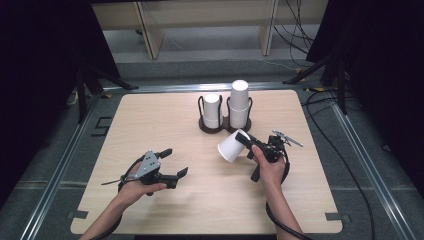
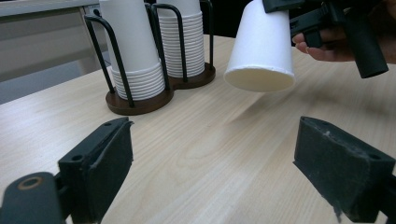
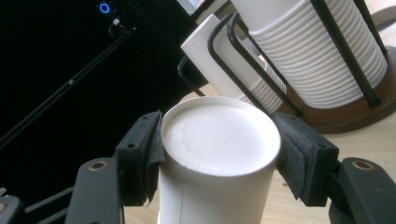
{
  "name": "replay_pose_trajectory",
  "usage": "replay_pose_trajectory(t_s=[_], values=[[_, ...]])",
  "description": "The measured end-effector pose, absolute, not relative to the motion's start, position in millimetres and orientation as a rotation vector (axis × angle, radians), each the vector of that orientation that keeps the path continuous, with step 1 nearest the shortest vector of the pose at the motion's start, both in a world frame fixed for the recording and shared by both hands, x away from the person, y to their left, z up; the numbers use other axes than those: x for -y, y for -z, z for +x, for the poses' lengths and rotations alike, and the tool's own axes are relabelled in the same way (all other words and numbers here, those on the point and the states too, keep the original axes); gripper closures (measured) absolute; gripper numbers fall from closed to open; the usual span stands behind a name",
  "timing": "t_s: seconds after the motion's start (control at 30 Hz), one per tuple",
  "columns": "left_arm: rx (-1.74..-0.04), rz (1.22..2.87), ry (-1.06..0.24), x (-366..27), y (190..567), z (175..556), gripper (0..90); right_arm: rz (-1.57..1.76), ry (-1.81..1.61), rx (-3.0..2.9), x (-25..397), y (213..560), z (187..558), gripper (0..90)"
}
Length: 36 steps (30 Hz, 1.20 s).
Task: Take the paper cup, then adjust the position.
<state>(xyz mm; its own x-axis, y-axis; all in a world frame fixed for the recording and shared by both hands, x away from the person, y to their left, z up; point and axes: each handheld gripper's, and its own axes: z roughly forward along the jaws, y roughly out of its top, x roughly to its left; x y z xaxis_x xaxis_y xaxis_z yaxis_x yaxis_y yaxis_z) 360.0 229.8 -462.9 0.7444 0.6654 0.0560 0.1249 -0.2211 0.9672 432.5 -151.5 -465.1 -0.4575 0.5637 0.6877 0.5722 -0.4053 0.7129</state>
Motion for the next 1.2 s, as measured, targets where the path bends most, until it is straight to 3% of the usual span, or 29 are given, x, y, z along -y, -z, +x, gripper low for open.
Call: replay_pose_trajectory(t_s=[0.6,0.9,1.2], values=[[-0.634,1.751,-0.604,-245.0,461.2,344.5,11.2,-1.642,2.032,1.601,151.0,472.0,429.3,36.7],[-0.580,1.750,-0.582,-217.8,458.2,350.6,11.0,-1.612,2.022,1.569,150.3,472.7,433.7,36.8],[-0.508,1.793,-0.553,-177.8,460.3,364.4,2.0,-1.647,2.009,1.497,154.7,476.7,432.9,36.8]])
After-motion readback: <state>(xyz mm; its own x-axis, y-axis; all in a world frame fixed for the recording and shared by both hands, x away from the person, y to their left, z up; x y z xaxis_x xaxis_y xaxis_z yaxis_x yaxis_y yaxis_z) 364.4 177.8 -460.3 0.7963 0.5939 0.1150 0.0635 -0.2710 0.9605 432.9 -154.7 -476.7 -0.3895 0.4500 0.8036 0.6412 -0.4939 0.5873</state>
